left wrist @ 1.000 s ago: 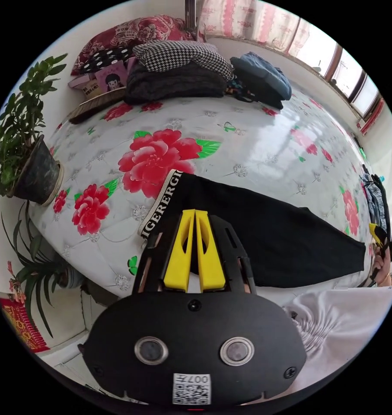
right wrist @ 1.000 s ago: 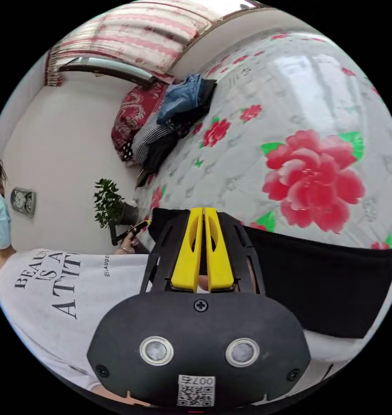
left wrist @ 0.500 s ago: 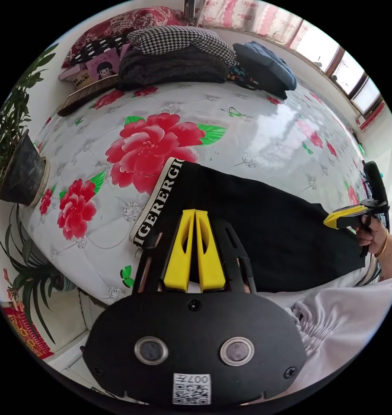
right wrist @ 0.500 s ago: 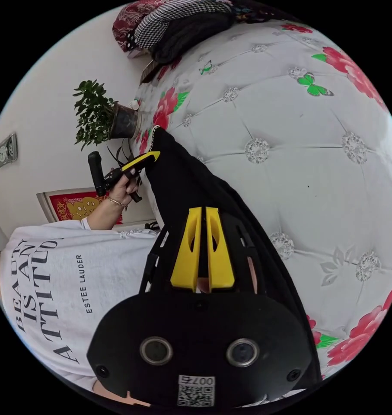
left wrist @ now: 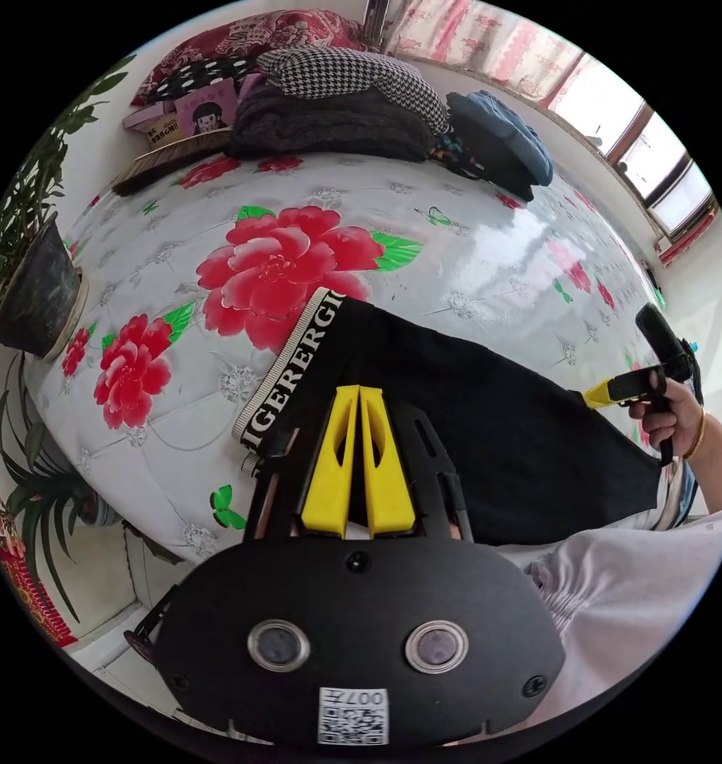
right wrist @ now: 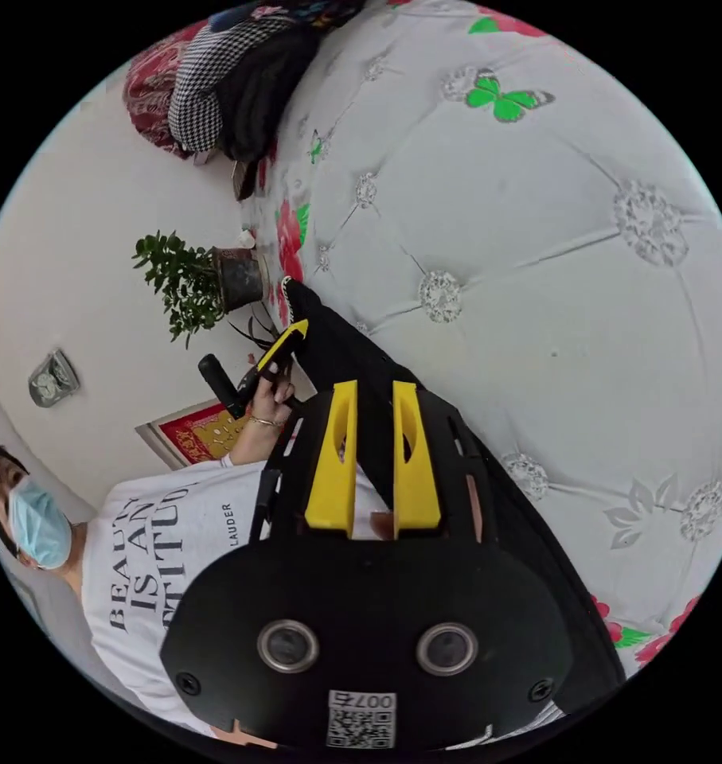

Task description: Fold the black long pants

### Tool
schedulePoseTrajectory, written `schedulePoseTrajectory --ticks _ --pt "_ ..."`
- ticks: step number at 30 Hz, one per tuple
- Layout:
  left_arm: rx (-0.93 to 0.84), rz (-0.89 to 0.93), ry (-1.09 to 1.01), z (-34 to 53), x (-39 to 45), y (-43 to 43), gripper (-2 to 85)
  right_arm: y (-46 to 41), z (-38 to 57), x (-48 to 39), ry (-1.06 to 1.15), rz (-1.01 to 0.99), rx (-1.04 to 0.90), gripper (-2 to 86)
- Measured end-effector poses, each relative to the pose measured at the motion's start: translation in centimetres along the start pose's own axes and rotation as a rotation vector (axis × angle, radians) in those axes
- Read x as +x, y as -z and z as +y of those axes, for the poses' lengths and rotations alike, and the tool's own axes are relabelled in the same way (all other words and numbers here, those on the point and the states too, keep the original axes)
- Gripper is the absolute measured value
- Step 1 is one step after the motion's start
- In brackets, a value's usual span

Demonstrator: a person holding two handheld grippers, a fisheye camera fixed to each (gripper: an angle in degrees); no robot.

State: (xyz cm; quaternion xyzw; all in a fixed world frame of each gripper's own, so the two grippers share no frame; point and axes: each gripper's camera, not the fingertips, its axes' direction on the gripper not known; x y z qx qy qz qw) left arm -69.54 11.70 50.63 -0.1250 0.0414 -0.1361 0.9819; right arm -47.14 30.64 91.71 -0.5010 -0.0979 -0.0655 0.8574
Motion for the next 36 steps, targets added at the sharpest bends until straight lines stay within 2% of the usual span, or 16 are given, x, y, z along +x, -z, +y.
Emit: schedulePoseTrajectory --ticks 5,12,14,17,22,24,26,31,34,36 --pt "-0.002 -0.003 0.001 0.0 -0.3 -0.6 -1.0 0.6 -0.9 4.1 -0.189 -0.195 0.04 0.9" --pt "-0.001 -0.002 0.0 0.1 -0.9 -1.5 -1.0 1.8 0.6 5.8 -0.171 -0.277 0.073 -0.1" --pt "-0.003 0.0 0.005 0.1 -1.1 -1.8 -1.0 3.8 2.5 5.5 -0.125 -0.242 0.171 0.0" --pt "0.001 0.01 0.019 0.2 -1.5 -2.2 -1.0 5.1 5.1 3.3 -0.033 -0.105 0.174 0.5" --pt "0.013 0.028 0.042 0.7 -2.3 -2.9 -1.0 2.4 8.4 0.1 0.067 0.037 -0.006 0.6" --pt "0.016 0.019 0.027 0.8 -2.4 -3.3 -1.0 3.3 10.2 -0.6 0.05 0.215 0.082 0.4" --pt "0.017 0.009 0.008 0.9 -2.4 -3.6 -1.0 7.2 14.4 -2.4 0.083 0.41 0.321 0.5" --pt "0.018 0.021 0.005 1.3 -3.3 -4.4 -1.0 13.8 27.4 -3.4 0.138 0.453 0.568 1.8" --pt "0.012 0.07 0.064 1.6 -4.5 -4.7 -1.0 17.1 39.0 -0.6 0.068 0.455 0.715 2.9" --pt "0.106 0.19 0.145 2.4 -5.9 -3.5 -1.0 18.9 47.6 2.0 -0.018 0.429 0.856 3.5"
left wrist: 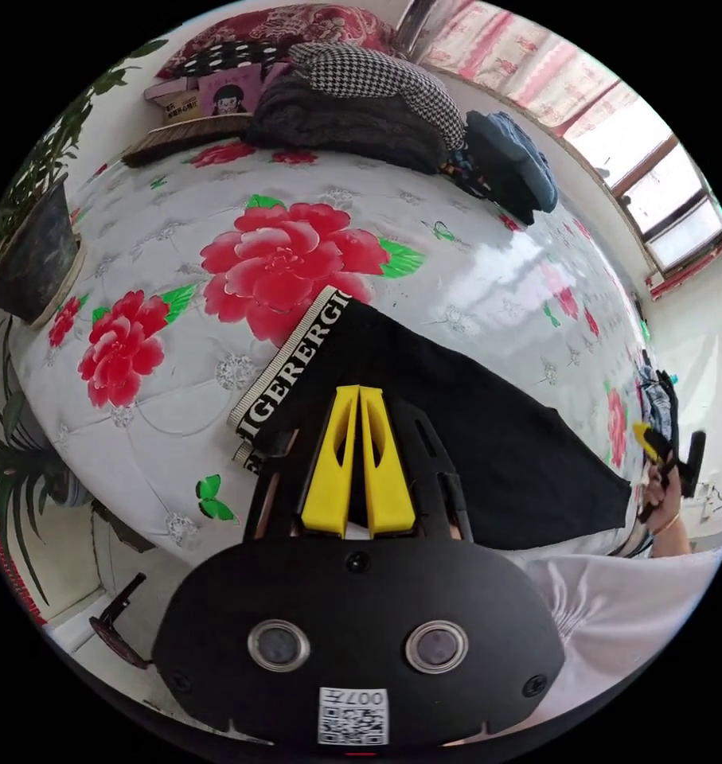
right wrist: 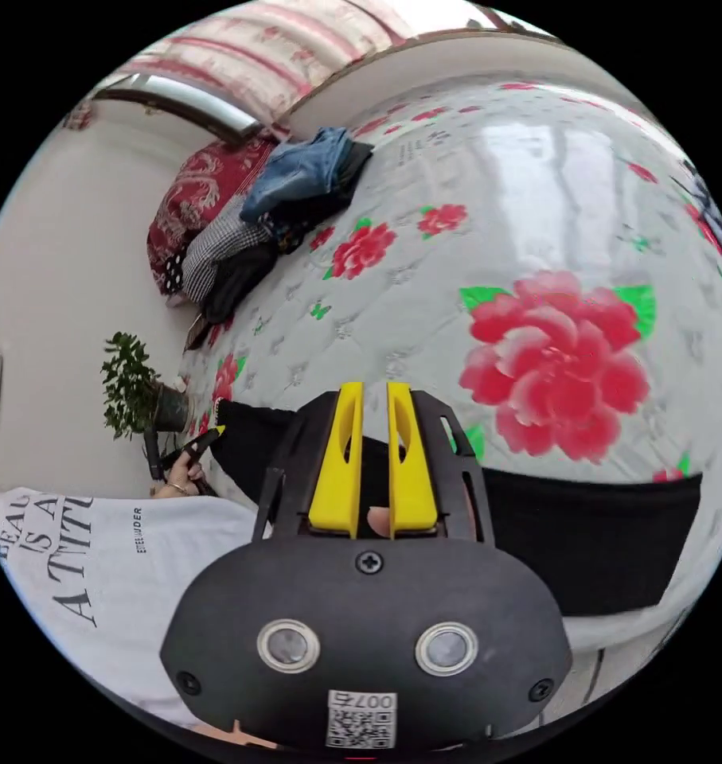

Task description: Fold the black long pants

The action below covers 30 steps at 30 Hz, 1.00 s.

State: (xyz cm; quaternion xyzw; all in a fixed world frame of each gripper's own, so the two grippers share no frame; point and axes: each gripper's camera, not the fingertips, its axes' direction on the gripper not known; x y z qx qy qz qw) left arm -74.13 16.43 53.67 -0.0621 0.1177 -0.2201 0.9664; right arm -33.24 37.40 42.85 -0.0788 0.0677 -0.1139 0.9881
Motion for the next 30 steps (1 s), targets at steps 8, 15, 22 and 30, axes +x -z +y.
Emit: schedulePoseTrajectory --ticks 8,15,22,30 --pt "0.034 0.146 0.126 1.4 -2.4 0.5 -1.0 22.8 26.1 19.8 -0.713 0.144 0.507 6.3" --pt "0.037 0.265 0.281 3.5 -4.9 -0.1 -1.0 23.9 29.9 24.4 -0.791 0.005 0.578 6.5" --pt "0.073 0.298 0.4 6.4 -7.8 0.1 -0.9 25.6 25.8 24.4 -0.788 0.026 0.594 1.4" --pt "0.185 0.293 0.528 10.4 -11.9 1.5 4.1 29.9 12.3 11.3 -0.237 0.041 0.505 0.0"
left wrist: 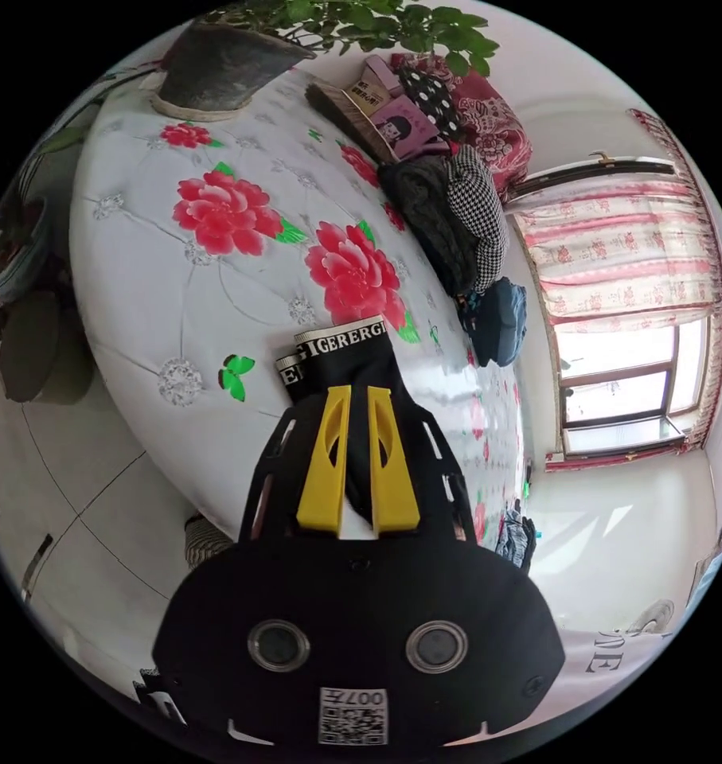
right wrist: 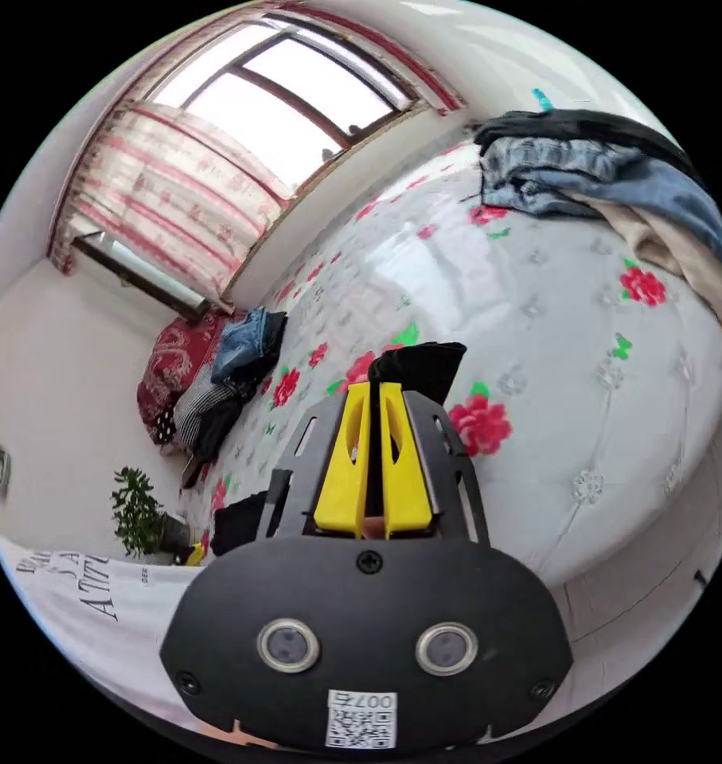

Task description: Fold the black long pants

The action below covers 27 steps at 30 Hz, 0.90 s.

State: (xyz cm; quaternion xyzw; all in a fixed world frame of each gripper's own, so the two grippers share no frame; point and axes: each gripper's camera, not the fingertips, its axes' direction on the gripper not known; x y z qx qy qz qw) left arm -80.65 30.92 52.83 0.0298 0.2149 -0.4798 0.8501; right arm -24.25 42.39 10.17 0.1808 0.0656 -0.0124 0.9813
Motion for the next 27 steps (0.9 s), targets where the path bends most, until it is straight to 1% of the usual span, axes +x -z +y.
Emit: schedulePoseTrajectory --ticks 2,3,5,6,8,9,11,12,13,14,16,19,22,25,27 --pt "0.023 -0.002 0.0 0.1 -0.6 0.4 5.0 -2.8 -2.0 -8.4 0.251 -0.064 -0.099 0.0" --pt "0.024 0.001 0.01 0.0 -1.0 0.3 5.5 -3.7 -2.2 -10.6 0.315 -0.078 -0.126 0.0" --pt "0.026 0.022 0.035 0.0 -1.7 0.1 6.2 -7.9 -1.4 -18.9 0.552 -0.137 -0.231 0.0" --pt "0.028 0.035 0.049 0.0 -2.1 -0.2 6.8 -9.1 -0.9 -20.7 0.602 -0.151 -0.259 0.0" --pt "0.025 0.047 0.058 -0.1 -2.4 -0.9 7.3 -15.0 1.9 -26.4 0.746 -0.193 -0.387 0.1" --pt "0.021 0.047 0.058 -0.2 -2.5 -1.3 7.6 -16.8 2.8 -27.3 0.763 -0.204 -0.431 0.2" --pt "0.011 0.04 0.054 -0.5 -2.6 -2.1 8.2 -24.6 6.4 -29.4 0.775 -0.231 -0.655 0.7" --pt "0.005 0.037 0.052 -0.7 -2.6 -2.5 8.5 -26.7 7.4 -29.6 0.771 -0.225 -0.734 0.9" --pt "0.003 0.036 0.053 -0.8 -2.7 -2.6 8.6 -30.1 8.8 -29.9 0.756 -0.211 -0.869 1.2" --pt "0.003 0.035 0.064 -1.0 -2.9 -2.8 8.7 -31.8 9.4 -30.2 0.749 -0.22 -0.92 1.4" --pt "0.015 0.052 0.07 -1.2 -3.1 -2.8 9.0 -32.1 9.2 -30.9 0.757 -0.226 -0.909 1.4" --pt "0.021 0.045 0.056 -1.4 -3.6 -2.7 9.5 -31.0 7.1 -31.7 0.794 -0.176 -0.83 1.1" --pt "0.009 0.05 0.06 -1.8 -4.2 -3.4 11.0 -30.3 4.6 -30.4 0.716 -0.179 -0.776 0.6" --pt "-0.009 0.075 0.043 -2.3 -4.0 -4.4 12.7 -30.4 3.0 -28.2 0.602 -0.193 -0.772 0.1" --pt "-0.024 0.061 0.025 -2.7 -3.5 -5.3 13.0 -30.4 2.5 -27.4 0.57 -0.181 -0.75 -0.1"
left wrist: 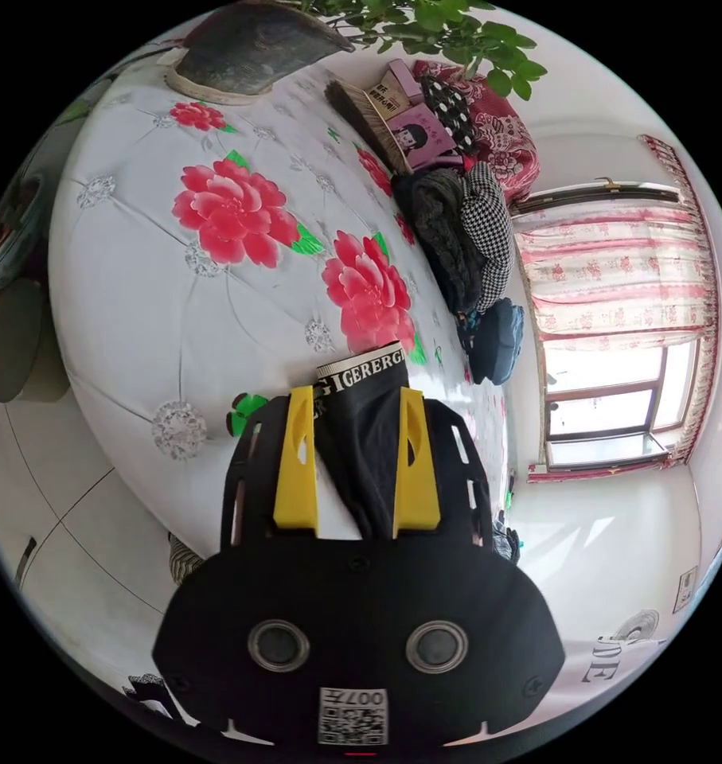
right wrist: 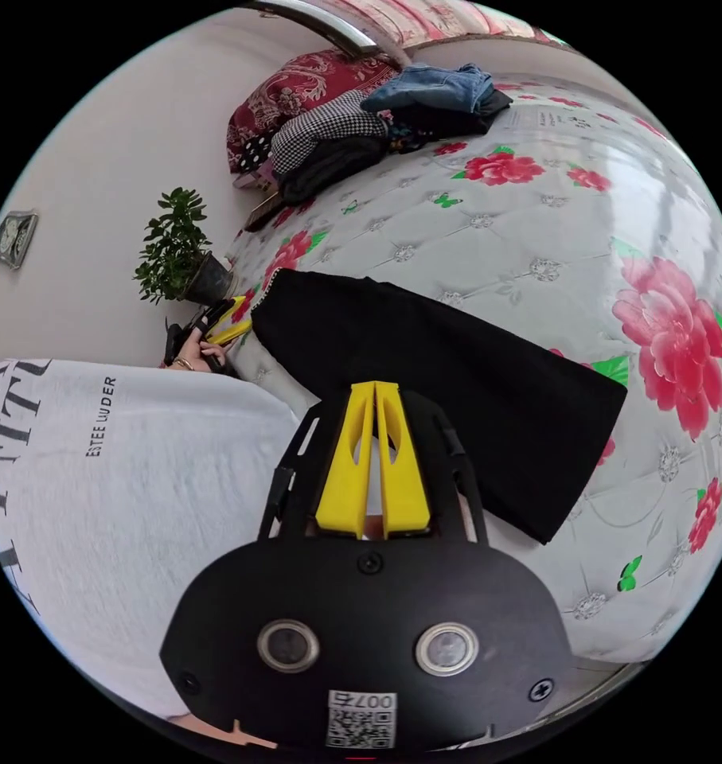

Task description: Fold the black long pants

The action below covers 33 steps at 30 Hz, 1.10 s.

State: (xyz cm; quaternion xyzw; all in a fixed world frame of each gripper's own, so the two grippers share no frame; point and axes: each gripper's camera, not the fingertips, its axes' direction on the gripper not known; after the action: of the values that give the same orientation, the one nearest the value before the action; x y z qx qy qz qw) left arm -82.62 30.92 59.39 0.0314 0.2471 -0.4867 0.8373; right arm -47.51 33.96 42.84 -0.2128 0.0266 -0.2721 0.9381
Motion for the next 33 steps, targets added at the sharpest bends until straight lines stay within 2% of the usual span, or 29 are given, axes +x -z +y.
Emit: schedulePoseTrajectory --ticks 2,5,7,13,18,20,23,27,33 --pt "0.0 -0.024 0.0 -0.2 0.2 -0.5 12.0 0.3 -0.2 0.5 -0.01 0.025 0.015 -0.2" --pt "0.003 -0.103 0.074 -0.4 -0.2 -1.0 6.5 0.4 -1.0 1.1 -0.016 0.016 0.017 -0.3" --pt "0.0 -0.092 0.109 -0.5 -0.8 -1.2 3.1 0.6 -1.5 1.5 -0.018 0.013 0.025 -0.3" --pt "0.03 0.058 0.071 -0.6 0.2 -0.7 -0.8 1.3 -2.1 3.0 -0.029 0.017 0.062 -0.3" --pt "-0.046 0.258 -0.21 -0.6 8.9 -1.2 -0.9 2.3 -0.9 5.4 -0.074 0.027 0.095 -0.3" --pt "-0.031 0.296 -0.197 -0.5 9.9 -1.0 -0.9 3.0 0.1 6.9 -0.11 0.025 0.122 -0.3" --pt "0.032 0.167 -0.187 -0.9 8.3 0.0 -0.7 4.4 1.6 8.3 -0.141 0.008 0.175 -0.3" --pt "0.032 0.011 -0.019 -1.7 3.2 0.7 0.9 4.8 3.6 9.8 -0.162 0.008 0.192 -0.3" --pt "0.009 -0.012 0.051 -1.2 1.5 1.1 10.5 3.2 5.9 11.7 -0.184 -0.01 0.152 -0.3"
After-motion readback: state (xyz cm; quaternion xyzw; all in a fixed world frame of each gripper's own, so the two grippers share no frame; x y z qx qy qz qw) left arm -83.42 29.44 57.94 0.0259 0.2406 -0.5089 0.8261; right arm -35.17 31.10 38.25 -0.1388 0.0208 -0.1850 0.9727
